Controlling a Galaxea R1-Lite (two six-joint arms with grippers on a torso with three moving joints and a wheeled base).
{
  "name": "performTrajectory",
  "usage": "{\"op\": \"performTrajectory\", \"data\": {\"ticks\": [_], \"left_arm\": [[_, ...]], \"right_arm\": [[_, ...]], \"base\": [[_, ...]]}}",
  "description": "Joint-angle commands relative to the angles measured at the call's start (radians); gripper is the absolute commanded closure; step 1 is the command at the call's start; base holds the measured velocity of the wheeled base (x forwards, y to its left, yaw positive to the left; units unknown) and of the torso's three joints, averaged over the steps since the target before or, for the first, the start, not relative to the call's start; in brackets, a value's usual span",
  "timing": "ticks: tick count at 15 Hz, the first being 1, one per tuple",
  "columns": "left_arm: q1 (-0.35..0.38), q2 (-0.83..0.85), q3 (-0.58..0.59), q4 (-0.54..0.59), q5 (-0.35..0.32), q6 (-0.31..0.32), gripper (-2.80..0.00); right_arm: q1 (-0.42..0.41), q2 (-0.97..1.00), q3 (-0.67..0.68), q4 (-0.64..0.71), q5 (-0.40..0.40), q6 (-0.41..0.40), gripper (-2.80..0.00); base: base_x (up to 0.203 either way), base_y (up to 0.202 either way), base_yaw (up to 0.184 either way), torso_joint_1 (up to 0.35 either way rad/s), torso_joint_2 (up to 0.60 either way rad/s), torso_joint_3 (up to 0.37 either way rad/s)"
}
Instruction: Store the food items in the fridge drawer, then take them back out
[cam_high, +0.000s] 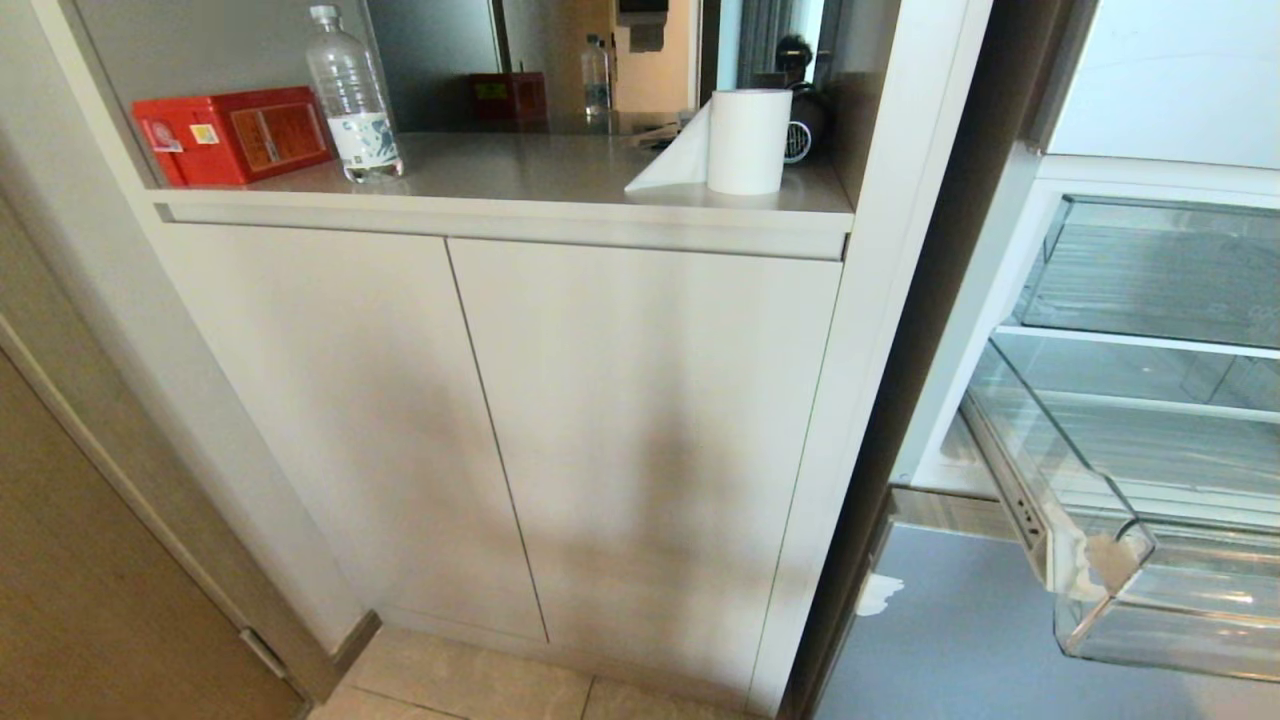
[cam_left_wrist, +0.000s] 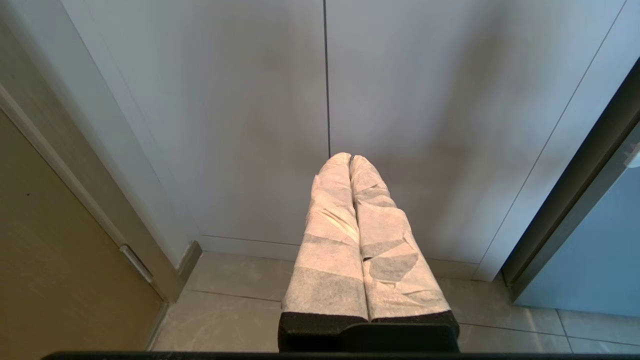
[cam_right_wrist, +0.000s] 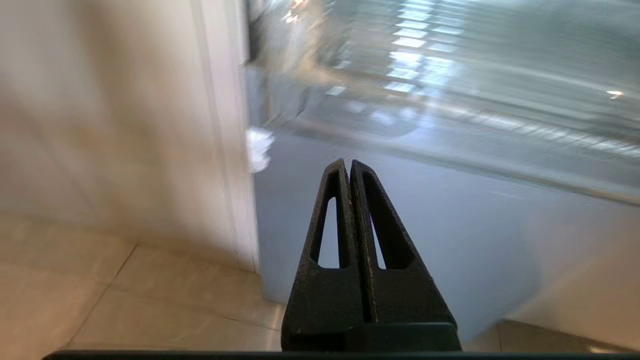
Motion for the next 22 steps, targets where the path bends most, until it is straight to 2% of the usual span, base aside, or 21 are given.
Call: {"op": "performTrajectory", "data": {"ticks": [1, 11, 22], "left_arm": [[0.0, 0.0, 0.0, -0.001, 0.0, -0.005, 0.0], [0.0, 0.0, 0.0, -0.001, 0.002, -0.005, 0.0], [0.0, 0.0, 0.0, -0.001, 0.002, -0.005, 0.0]], "right_arm": [[0.004, -0.07, 0.013, 0.01, 0.008, 0.002, 0.0], [0.004, -0.07, 0.013, 0.01, 0.005, 0.028, 0.0], [0.004, -0.071, 0.013, 0.01, 0.005, 0.024, 0.0]], "base": [[0.0, 0.0, 0.0, 0.0, 0.0, 0.0], [0.0, 0.0, -0.007, 0.0, 0.0, 0.0], [-0.001, 0.007, -0.172, 0.003, 0.0, 0.003]]}}
